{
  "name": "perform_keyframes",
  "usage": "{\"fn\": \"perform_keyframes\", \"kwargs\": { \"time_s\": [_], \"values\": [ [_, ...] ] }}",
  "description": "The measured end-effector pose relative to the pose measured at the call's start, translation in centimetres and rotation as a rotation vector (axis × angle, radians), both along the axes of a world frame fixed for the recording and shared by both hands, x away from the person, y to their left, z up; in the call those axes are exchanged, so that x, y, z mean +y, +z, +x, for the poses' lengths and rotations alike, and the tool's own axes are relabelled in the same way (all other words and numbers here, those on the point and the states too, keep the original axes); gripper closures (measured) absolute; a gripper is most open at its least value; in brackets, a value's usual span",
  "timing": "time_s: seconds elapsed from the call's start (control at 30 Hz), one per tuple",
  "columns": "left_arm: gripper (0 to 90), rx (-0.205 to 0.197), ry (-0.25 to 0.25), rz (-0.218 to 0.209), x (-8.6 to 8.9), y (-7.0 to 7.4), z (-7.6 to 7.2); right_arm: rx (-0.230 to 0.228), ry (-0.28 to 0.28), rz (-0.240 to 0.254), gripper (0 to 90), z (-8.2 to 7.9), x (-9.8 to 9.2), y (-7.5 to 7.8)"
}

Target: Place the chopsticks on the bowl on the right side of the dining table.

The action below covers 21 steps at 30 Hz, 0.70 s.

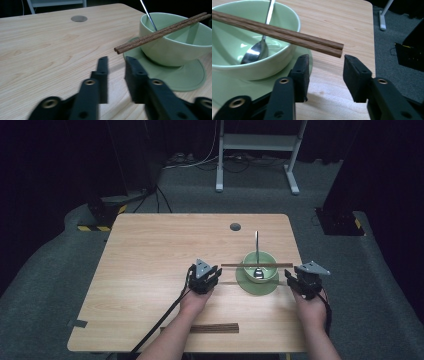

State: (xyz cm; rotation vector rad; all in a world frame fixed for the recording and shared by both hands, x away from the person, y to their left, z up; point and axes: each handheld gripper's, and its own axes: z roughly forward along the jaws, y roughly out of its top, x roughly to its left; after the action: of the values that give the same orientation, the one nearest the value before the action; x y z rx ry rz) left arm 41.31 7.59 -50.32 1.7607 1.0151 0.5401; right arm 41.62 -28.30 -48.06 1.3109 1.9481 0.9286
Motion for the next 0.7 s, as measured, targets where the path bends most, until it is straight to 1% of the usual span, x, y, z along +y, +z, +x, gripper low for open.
{"fn": "perform_keyframes", "kwargs": {
  "time_s": [0.07, 0.13, 0.17, 0.2, 0.23, 0.27, 0.3, 0.33, 0.37, 0.4, 0.43, 0.47, 0.5, 0.53, 0.63, 0.67, 0.7],
  "values": [
    [59.7, 0.002, 0.006, 0.018, 0.9, -0.1, -0.4, -0.003, 0.007, 0.005, 52.7, -0.5, 0.3, 0.2],
    [52.2, 0.023, 0.005, 0.045, 2.2, -0.2, -0.6, -0.009, 0.021, 0.013, 48.6, -1.3, 0.7, 0.5],
    [50.3, 0.036, 0.017, 0.066, 3.0, -0.2, -0.8, -0.014, 0.029, 0.014, 47.2, -1.6, 0.9, 0.6],
    [47.4, 0.052, 0.031, 0.077, 4.2, -0.1, -1.0, -0.016, 0.037, 0.015, 45.2, -2.0, 1.3, 0.8],
    [45.0, 0.066, 0.036, 0.077, 5.1, -0.1, -1.2, -0.022, 0.051, 0.014, 43.1, -2.6, 1.7, 0.9],
    [43.2, 0.083, 0.041, 0.084, 6.2, -0.1, -1.5, -0.022, 0.058, 0.016, 41.6, -3.0, 2.0, 1.0],
    [40.3, 0.108, 0.045, 0.096, 7.7, 0.0, -1.8, -0.022, 0.066, 0.024, 39.9, -3.5, 2.5, 1.1],
    [37.0, 0.116, 0.052, 0.105, 8.3, 0.0, -2.1, -0.022, 0.082, 0.034, 38.4, -4.1, 3.1, 1.2],
    [34.4, 0.140, 0.064, 0.132, 9.9, -0.1, -2.6, -0.018, 0.088, 0.039, 37.7, -4.4, 3.3, 1.1],
    [29.1, 0.173, 0.081, 0.170, 11.1, -0.2, -3.1, -0.009, 0.106, 0.041, 36.6, -5.0, 4.1, 1.0],
    [23.6, 0.213, 0.092, 0.208, 12.3, -0.3, -3.7, -0.002, 0.123, 0.032, 35.3, -5.5, 4.7, 0.9],
    [17.4, 0.241, 0.091, 0.246, 13.5, -0.5, -4.3, 0.004, 0.138, 0.021, 34.1, -5.9, 5.3, 0.7],
    [13.7, 0.239, 0.087, 0.291, 15.0, -0.8, -5.4, 0.012, 0.153, 0.011, 33.5, -6.3, 5.9, 0.5],
    [13.7, 0.235, 0.091, 0.304, 16.0, -1.0, -6.0, 0.031, 0.166, 0.008, 32.2, -6.6, 6.6, 0.1],
    [14.5, 0.255, 0.137, 0.283, 19.9, -1.7, -7.7, 0.078, 0.179, 0.010, 31.3, -6.9, 7.7, -0.9],
    [14.7, 0.255, 0.155, 0.289, 20.8, -1.9, -8.2, 0.096, 0.182, 0.007, 31.4, -6.9, 8.0, -1.4],
    [14.8, 0.243, 0.171, 0.296, 21.5, -2.1, -8.7, 0.121, 0.181, 0.010, 31.4, -6.8, 8.2, -1.9]
  ]
}}
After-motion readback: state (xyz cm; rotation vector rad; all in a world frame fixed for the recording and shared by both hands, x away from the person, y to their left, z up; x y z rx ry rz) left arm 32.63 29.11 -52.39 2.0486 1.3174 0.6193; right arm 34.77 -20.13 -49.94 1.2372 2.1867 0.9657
